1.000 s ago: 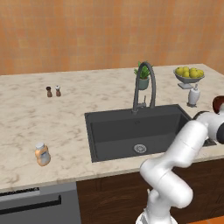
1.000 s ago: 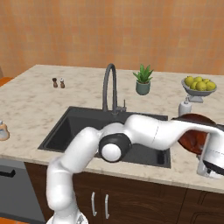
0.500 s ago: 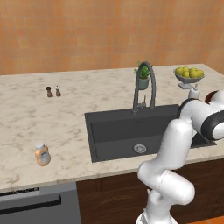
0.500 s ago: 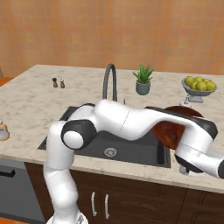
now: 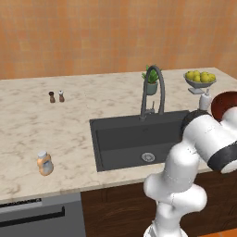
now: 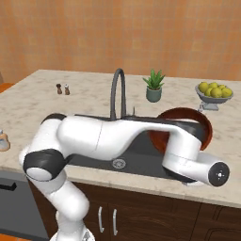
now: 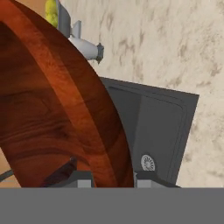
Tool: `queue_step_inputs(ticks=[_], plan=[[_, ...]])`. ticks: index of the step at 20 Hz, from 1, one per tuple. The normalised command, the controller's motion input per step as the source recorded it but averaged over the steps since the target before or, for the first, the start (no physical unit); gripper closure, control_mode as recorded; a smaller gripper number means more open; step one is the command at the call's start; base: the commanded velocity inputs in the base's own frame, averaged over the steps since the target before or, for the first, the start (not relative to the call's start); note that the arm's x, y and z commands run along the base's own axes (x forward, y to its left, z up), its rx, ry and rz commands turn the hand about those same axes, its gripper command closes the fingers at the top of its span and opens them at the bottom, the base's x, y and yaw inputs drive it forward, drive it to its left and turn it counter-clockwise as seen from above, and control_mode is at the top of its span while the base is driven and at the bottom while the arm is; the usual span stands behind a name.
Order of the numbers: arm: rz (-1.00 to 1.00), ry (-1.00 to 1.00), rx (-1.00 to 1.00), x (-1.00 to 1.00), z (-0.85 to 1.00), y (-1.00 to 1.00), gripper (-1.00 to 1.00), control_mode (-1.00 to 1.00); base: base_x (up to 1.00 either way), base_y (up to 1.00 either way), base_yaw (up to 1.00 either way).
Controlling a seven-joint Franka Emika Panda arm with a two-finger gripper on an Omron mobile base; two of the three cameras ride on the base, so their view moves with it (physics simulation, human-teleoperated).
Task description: Pick the potato from the sink and place it in the bowl. Then pick the bowl and place it in the microwave. Then close the microwave door and press the start button.
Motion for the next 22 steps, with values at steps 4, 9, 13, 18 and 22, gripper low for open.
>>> queue_step_inputs(ticks=[4, 9, 13, 18, 22], plan=[[0.00, 0.02, -0.10, -0.11, 0.34, 0.65, 1.00, -1.00, 0.00, 0.00, 0.00], [0.00, 0.01, -0.08, -0.09, 0.26, 0.60, 1.00, -1.00, 0.00, 0.00, 0.00], [0.00, 0.07, -0.08, 0.00, 0.07, 0.59, 1.00, -1.00, 0.00, 0.00, 0.00], [0.00, 0.02, -0.07, -0.02, 0.06, 0.49, 1.00, -1.00, 0.00, 0.00, 0.00], [0.00, 0.00, -0.03, -0.05, 0.12, 0.24, 1.00, -1.00, 0.00, 0.00, 0.00]])
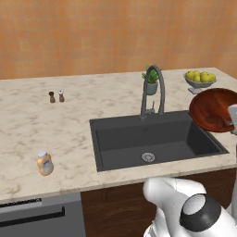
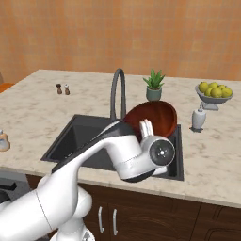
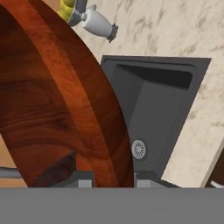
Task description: Pick the potato from the sink and place it in the bowl. Then pick the bowl and place it in the microwave. Then close the microwave door and press the start button.
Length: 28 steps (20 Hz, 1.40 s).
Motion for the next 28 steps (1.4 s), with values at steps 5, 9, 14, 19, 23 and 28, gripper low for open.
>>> queue_step_inputs(ticks=[5, 9, 14, 19, 23, 28], plan=[[0.05, 0.10, 0.04, -0.04, 0.13, 0.06, 1.00, -1.00, 0.00, 0.00, 0.00], [0.09, 0.30, 0.14, -0.04, 0.38, 0.03, 1.00, -1.00, 0.00, 0.00, 0.00], [0.10, 0.20, 0.15, -0.26, 0.15, 0.00, 1.00, -1.00, 0.00, 0.00, 0.00], [0.01, -0.01, 0.11, -0.47, -0.08, 0.00, 1.00, -1.00, 0.00, 0.00, 0.00], [0.00, -0.01, 0.01, -0.10, -0.04, 0.00, 1.00, 1.00, -0.25, 0.00, -0.06], [0.00, 0.00, 0.00, 0.00, 0.00, 0.00, 1.00, 1.00, -0.37, 0.07, -0.37]])
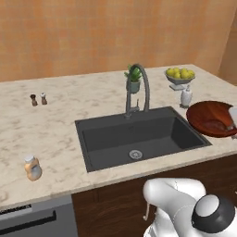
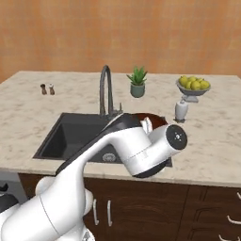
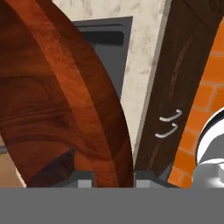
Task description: Pick the potato from the sink and place it in the bowl. Then pick the bowl and place it in the microwave. Then close the microwave door and press the start button.
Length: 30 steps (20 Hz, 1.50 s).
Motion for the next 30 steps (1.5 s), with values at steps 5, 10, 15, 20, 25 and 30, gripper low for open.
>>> queue_step_inputs(ticks=[5, 10, 15, 20, 25, 30], plan=[[0.00, 0.00, 0.00, 0.00, 0.00, 0.00, 1.00, 1.00, -0.22, 0.37, -0.63], [0.00, 0.00, 0.00, 0.00, 0.00, 0.00, 1.00, 1.00, -0.07, 0.10, -0.71], [0.00, 0.00, 0.00, 0.00, 0.00, 0.00, 1.00, 1.00, 0.48, -0.29, -0.54], [0.00, 0.00, 0.00, 0.00, 0.00, 0.00, 1.00, 1.00, 0.98, -0.46, -0.46], [0.00, 0.00, 0.00, 0.00, 0.00, 0.00, 1.00, 1.00, 1.00, -0.21, -0.42], [0.00, 0.00, 0.00, 0.00, 0.00, 0.00, 1.00, 1.00, 1.00, -0.58, -0.23]])
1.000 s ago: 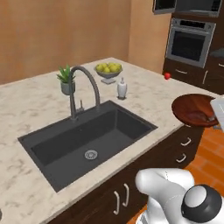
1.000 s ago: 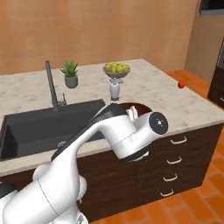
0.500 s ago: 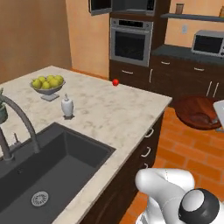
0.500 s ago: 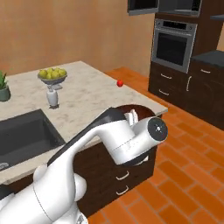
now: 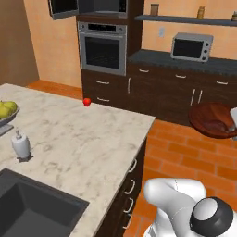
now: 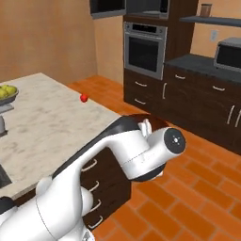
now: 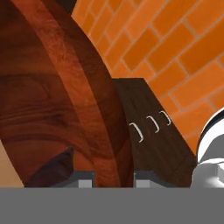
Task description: Pick the potato from the sink and place it in the bowl. Then pick the bowl and place it in the microwave. Then close the microwave door and press the start button.
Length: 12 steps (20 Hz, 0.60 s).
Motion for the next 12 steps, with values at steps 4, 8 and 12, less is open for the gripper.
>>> queue_step_inputs(ticks=[4, 8, 12], plan=[[0.00, 0.00, 0.00, 0.00, 0.00, 0.00, 1.00, 1.00, 1.00, -0.54, -0.11], [0.00, 0.00, 0.00, 0.00, 0.00, 0.00, 1.00, 1.00, 1.00, -0.68, -0.05], [0.00, 0.00, 0.00, 0.00, 0.00, 0.00, 1.00, 1.00, 1.00, -0.66, -0.01]])
